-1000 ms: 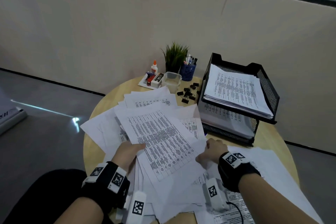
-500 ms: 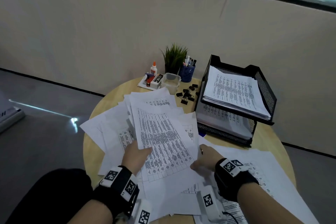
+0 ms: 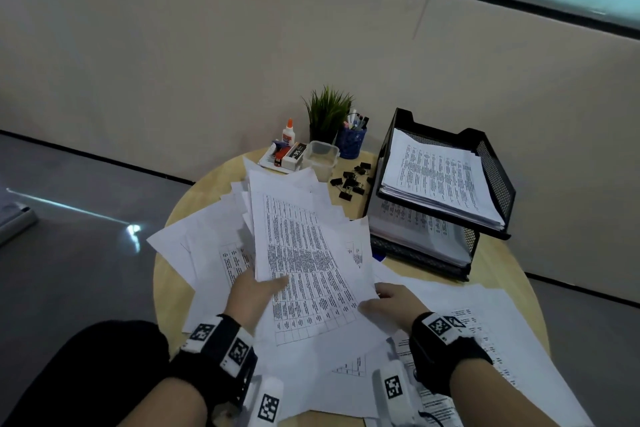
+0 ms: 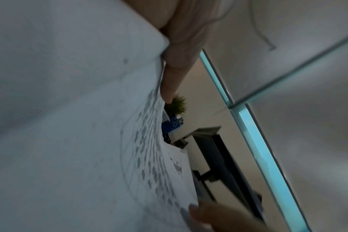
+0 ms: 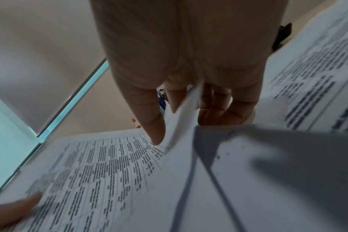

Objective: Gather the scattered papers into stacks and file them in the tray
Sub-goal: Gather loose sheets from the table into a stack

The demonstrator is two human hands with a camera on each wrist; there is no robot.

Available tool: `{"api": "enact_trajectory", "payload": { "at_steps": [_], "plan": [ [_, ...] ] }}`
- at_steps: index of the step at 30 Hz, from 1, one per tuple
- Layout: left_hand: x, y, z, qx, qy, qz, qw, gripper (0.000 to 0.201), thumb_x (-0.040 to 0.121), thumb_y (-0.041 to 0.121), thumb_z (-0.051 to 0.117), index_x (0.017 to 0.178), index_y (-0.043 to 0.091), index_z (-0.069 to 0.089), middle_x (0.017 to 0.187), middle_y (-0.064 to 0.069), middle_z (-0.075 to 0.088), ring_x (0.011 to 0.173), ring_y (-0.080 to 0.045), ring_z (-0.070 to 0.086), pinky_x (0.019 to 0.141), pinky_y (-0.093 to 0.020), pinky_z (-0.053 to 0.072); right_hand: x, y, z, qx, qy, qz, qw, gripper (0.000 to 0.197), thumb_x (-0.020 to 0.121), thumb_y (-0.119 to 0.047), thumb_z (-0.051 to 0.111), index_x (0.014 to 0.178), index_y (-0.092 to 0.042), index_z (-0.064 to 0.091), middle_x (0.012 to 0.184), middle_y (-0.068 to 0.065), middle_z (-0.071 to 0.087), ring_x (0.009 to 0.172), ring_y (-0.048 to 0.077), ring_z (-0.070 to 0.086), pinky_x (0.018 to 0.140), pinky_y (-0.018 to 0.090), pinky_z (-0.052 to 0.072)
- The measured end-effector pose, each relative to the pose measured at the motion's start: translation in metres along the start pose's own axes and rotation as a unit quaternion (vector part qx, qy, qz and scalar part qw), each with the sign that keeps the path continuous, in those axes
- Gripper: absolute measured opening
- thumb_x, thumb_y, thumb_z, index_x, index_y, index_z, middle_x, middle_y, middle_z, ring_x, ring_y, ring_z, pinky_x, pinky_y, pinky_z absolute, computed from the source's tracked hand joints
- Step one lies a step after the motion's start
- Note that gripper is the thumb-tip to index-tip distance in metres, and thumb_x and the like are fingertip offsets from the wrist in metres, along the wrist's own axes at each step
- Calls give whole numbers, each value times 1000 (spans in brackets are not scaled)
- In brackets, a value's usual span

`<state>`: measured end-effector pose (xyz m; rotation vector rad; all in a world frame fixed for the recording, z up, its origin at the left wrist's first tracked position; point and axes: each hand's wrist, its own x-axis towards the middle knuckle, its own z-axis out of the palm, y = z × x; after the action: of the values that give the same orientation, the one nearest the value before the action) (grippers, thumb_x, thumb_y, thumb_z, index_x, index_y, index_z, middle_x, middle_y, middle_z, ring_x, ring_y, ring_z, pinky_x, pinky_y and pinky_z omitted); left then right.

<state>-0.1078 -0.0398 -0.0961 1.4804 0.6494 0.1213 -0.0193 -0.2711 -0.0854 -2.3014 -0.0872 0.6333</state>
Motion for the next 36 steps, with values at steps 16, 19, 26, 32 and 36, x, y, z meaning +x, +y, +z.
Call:
{"api": "enact_trajectory", "payload": {
  "at_steps": [16, 19, 26, 32, 36],
  "plan": [
    [-9, -8, -2, 235, -5, 25, 972, 11, 90, 9, 53, 82, 16, 52, 90, -11, 63, 78, -23, 59, 71, -29, 47, 22, 30, -2, 96, 97, 40, 990, 18, 89, -28, 64, 89, -11, 62, 80, 2, 57, 73, 18, 53, 71, 27, 41],
    [-9, -6, -5, 287, -1, 26, 958, 6, 92, 12, 52, 95, 9, 55, 94, -12, 63, 79, -21, 56, 77, -31, 48, 22, 35, -8, 3, 113, 75, 991, 26, 87, -21, 64, 109, -8, 58, 105, 9, 60, 98, 28, 60, 84, 31, 46],
    [-8, 4, -23, 178, 47, 91, 979, 43, 94, 10, 51, 136, 12, 43, 121, -11, 60, 109, -30, 57, 89, -32, 43, 8, 47, -27, -1, 123, 117, 985, 53, 78, -17, 74, 124, -1, 55, 117, 15, 57, 104, 30, 57, 76, 29, 44],
    [-10, 9, -31, 60, 36, 118, 991, 36, 91, 2, 54, 126, 10, 54, 114, -8, 64, 107, -26, 59, 97, -35, 43, -3, 44, -32, 49, 117, 111, 986, 39, 85, -16, 68, 114, 8, 57, 89, 13, 55, 78, 27, 54, 78, 42, 51],
    [-19, 10, -30, 19, -17, 103, 994, 35, 91, 0, 56, 124, 8, 54, 113, -9, 64, 110, -29, 57, 99, -36, 41, -9, 34, -38, 100, 129, 75, 984, 44, 88, -29, 66, 125, -7, 53, 115, 13, 55, 96, 27, 54, 85, 42, 50]
  ]
}}
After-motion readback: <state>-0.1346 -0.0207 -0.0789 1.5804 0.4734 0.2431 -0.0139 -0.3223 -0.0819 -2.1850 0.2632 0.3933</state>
